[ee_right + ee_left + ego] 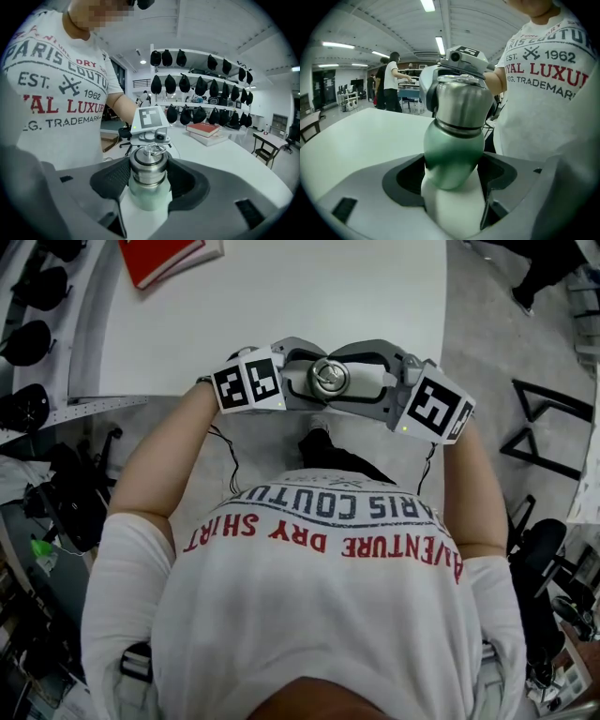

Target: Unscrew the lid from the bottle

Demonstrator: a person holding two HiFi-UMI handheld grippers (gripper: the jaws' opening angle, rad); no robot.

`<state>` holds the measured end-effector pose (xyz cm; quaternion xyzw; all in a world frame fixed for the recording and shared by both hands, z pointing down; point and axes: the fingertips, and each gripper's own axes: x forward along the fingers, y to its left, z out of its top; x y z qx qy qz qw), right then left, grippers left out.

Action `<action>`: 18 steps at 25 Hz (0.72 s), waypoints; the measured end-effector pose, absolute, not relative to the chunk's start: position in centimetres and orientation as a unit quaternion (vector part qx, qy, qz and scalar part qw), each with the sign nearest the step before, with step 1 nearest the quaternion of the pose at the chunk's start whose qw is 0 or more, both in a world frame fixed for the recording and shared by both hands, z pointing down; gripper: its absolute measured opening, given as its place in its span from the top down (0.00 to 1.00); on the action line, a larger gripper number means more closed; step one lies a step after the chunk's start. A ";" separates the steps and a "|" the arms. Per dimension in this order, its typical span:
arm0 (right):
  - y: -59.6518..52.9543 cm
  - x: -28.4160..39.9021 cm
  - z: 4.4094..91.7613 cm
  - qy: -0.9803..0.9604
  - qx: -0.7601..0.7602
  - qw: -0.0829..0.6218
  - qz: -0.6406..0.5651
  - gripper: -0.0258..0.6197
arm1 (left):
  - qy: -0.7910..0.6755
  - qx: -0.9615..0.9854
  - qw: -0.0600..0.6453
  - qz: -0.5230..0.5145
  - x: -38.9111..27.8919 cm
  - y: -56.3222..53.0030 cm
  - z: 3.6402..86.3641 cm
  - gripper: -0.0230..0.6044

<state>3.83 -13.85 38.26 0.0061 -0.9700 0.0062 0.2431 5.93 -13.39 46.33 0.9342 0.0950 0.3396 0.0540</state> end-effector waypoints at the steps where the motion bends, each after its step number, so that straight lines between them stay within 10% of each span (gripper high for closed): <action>1: -13.8 3.8 38.3 -0.969 -0.003 0.246 0.004 0.57 | 0.104 0.933 0.052 0.342 5.9 -13.3 46.4 0.38; 18: -14.1 3.8 36.7 -0.973 0.103 0.204 0.045 0.52 | 0.064 0.943 0.068 0.321 5.9 -13.1 46.3 0.38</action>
